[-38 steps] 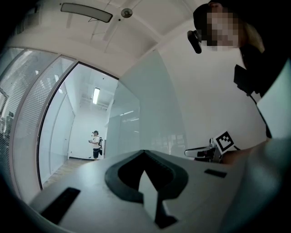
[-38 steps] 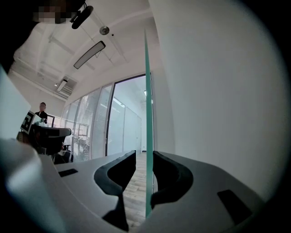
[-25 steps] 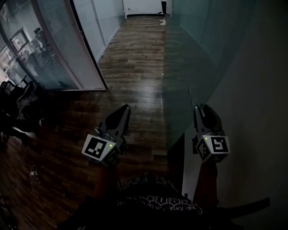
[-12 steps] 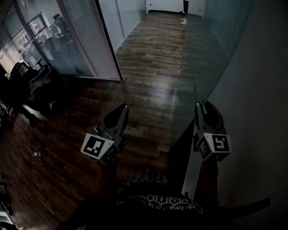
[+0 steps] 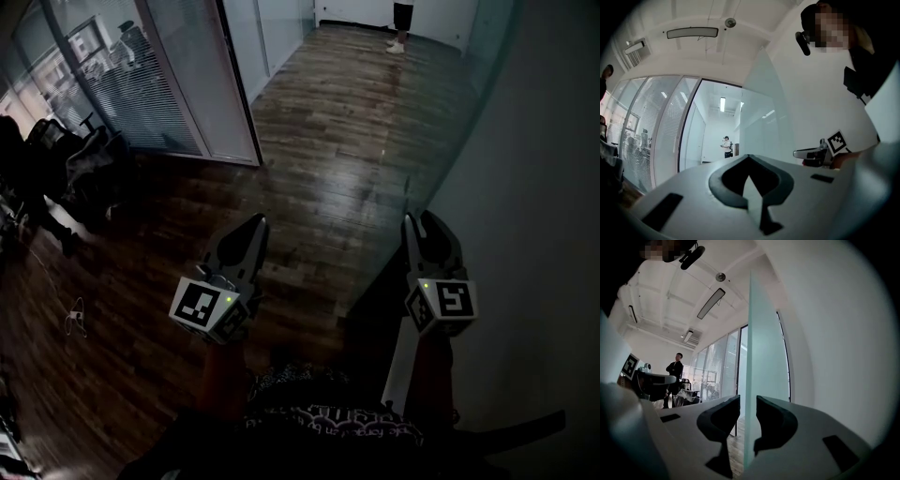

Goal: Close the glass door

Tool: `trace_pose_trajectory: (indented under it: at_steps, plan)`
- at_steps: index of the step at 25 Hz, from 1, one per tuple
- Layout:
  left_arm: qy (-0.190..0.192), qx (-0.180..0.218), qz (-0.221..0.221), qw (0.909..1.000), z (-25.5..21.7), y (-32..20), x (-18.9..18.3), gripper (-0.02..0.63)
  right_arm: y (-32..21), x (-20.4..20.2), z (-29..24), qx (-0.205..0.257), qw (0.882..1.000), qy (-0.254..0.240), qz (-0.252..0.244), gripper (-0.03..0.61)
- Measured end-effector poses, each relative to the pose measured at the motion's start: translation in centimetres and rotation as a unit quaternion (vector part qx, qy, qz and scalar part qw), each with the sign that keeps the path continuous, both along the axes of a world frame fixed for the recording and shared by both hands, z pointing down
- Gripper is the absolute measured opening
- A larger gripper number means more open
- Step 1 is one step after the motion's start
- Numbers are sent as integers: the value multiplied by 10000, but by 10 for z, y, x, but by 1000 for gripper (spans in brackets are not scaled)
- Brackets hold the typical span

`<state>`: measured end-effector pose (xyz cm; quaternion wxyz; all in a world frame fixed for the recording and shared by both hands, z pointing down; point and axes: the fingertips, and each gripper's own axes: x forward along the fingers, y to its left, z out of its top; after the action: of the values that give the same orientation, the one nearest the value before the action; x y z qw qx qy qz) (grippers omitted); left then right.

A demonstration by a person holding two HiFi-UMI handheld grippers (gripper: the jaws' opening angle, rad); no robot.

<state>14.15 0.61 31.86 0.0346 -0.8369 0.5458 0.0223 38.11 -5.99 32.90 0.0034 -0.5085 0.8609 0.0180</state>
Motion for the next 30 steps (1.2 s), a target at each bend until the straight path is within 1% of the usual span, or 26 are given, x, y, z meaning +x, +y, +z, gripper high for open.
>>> trace_pose_trajectory:
  at_steps: [4,8,9,11,17,20,25,30]
  plan:
    - [99,-35,-14,9999,-7,-4,-22,2,-6,-19,-5,-7,10000,-28,29,100]
    - [59,31,-4,10000,-8,-11,-50,3,-9,-41,-8,-63,9999,-131,67,100]
    - [75,36,1,10000,-8,-13,-55,2,-9,-46,-8,-82,9999,-123,81,100]
    - [-20,110,52,9999,-4,-18,-66,2,-10,-56,-6,-94,9999,-56,67,100]
    - [191,62,79,9998,-12,-29,-82,2,-14,-91,-8,-59,9999,56,-107,100]
    - [165,113,83,9998,-10,-35,-92,2,-18,-106,-8,-61,9998,71,-180,100]
    - [165,116,-12,9998,-11,-37,-112,3,-24,-130,-9,65,9992,118,-368,100]
    - [232,138,-165,9995,-8,-40,-139,2,-35,-156,-3,83,9990,167,-394,100]
